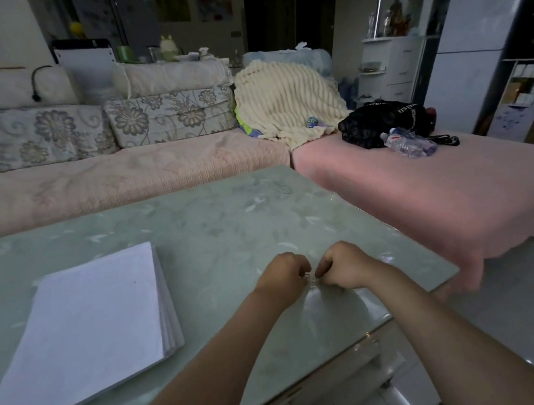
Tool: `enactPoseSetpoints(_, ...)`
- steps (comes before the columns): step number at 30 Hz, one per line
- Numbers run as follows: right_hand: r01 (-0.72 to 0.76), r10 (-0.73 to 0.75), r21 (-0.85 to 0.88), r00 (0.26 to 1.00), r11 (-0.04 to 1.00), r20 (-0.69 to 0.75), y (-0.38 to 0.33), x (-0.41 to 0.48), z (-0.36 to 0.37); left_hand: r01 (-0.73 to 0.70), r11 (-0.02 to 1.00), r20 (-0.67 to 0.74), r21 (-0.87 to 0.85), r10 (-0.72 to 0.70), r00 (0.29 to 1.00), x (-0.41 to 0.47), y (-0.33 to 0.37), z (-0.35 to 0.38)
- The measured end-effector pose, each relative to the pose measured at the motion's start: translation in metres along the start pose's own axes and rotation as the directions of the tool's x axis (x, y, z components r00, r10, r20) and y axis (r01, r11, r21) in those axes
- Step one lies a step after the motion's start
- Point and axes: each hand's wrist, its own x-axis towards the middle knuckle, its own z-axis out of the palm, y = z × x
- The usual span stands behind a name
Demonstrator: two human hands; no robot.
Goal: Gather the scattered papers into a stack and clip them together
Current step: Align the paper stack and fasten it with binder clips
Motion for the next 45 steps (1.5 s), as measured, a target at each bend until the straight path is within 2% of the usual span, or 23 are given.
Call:
enactPoseSetpoints(5, 0.093, -0.098, 0.121, 0.995, 0.988, 0.031, -0.062, 0.006, 0.021, 0.053, 0.999, -0.178, 0.013, -0.050, 0.983, -0.031, -0.048, -0.061)
enactPoseSetpoints(10, 0.231, -0.243, 0.354, 0.970, 0.906, -0.012, -0.150, 0.019, 0.054, 0.181, 0.982, -0.311, 0.042, -0.160, 0.937, -0.084, -0.110, -0.141)
enactPoseSetpoints(13, 0.252, -0.301, 0.467, 0.953, 0.848, 0.034, -0.204, 0.019, 0.085, 0.293, 0.953, -0.307, 0.073, -0.258, 0.916, -0.124, -0.146, -0.177)
enactPoseSetpoints(17, 0.246, -0.354, 0.529, 0.929, 0.812, 0.111, -0.262, 0.016, 0.121, 0.404, 0.914, -0.316, 0.045, -0.371, 0.873, -0.168, -0.188, -0.198)
enactPoseSetpoints(22, 0.227, -0.356, 0.538, 0.923, 0.812, 0.147, -0.301, 0.015, 0.154, 0.451, 0.892, -0.173, -0.010, -0.446, 0.878, -0.200, -0.214, -0.194)
enactPoseSetpoints(25, 0.173, -0.321, 0.570, 0.932, 0.803, 0.169, -0.310, 0.015, 0.165, 0.438, 0.871, -0.257, -0.221, -0.486, 0.836, -0.207, -0.212, -0.197)
enactPoseSetpoints(28, 0.042, -0.310, 0.678, 0.909, 0.734, 0.279, -0.316, 0.014, 0.167, 0.334, 0.831, -0.395, -0.445, -0.517, 0.759, -0.209, -0.199, -0.211)
enactPoseSetpoints(31, -0.079, -0.350, 0.800, 0.871, 0.595, 0.346, -0.324, 0.011, 0.168, 0.231, 0.703, -0.353, -0.672, -0.579, 0.735, -0.214, -0.187, -0.224)
enactPoseSetpoints(33, -0.115, -0.371, 0.840, 0.859, 0.531, 0.352, -0.328, 0.007, 0.167, 0.216, 0.654, -0.330, -0.725, -0.606, 0.724, -0.216, -0.184, -0.230)
enactPoseSetpoints(35, -0.124, -0.386, 0.853, 0.852, 0.508, 0.354, -0.331, 0.003, 0.168, 0.218, 0.659, -0.342, -0.719, -0.610, 0.715, -0.217, -0.184, -0.233)
enactPoseSetpoints(37, -0.133, -0.374, 0.849, 0.855, 0.511, 0.359, -0.333, -0.001, 0.169, 0.222, 0.722, -0.387, -0.655, -0.573, 0.722, -0.217, -0.185, -0.235)
enactPoseSetpoints(39, -0.130, -0.315, 0.823, 0.882, 0.553, 0.351, -0.337, -0.005, 0.171, 0.237, 0.796, -0.433, -0.558, -0.522, 0.735, -0.217, -0.187, -0.238)
enactPoseSetpoints(42, -0.087, -0.252, 0.788, 0.921, 0.610, 0.298, -0.341, -0.006, 0.170, 0.260, 0.842, -0.465, -0.472, -0.489, 0.738, -0.219, -0.191, -0.241)
enactPoseSetpoints(45, -0.065, -0.302, 0.817, 0.910, 0.572, 0.284, -0.344, -0.006, 0.163, 0.306, 0.879, -0.457, -0.366, -0.456, 0.764, -0.222, -0.196, -0.240)
